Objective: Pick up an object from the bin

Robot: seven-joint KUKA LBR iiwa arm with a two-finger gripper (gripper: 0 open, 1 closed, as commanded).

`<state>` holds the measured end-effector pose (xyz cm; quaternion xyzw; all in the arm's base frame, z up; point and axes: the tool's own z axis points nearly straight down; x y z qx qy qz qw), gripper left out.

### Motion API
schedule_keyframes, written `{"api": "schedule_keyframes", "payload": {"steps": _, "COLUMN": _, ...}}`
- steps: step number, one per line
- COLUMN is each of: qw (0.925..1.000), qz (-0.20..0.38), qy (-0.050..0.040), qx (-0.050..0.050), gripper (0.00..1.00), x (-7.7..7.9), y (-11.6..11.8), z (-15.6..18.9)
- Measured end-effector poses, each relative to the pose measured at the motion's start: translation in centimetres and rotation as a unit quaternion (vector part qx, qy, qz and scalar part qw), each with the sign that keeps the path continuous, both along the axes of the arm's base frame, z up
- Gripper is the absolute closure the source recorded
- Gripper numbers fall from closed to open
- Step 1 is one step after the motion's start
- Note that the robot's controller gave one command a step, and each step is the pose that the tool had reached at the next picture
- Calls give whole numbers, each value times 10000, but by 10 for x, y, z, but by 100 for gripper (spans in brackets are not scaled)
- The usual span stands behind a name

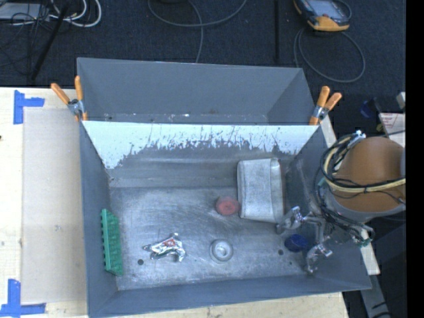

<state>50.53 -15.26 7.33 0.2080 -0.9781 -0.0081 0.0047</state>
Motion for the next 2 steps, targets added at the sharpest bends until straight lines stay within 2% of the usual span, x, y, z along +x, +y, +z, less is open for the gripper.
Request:
{"api": "schedule_keyframes", "payload": {"steps": 1, "qw": 10000, "qz": 9, "qy": -36, "qx": -52, "gripper": 100, "x": 0, "y": -5, "z": 2}}
{"api": "schedule_keyframes", "payload": {"steps": 2, "qw": 9999, "qz": 82, "qy": -103, "qx": -74, "gripper": 100, "x": 18, "y": 13, "z": 143}}
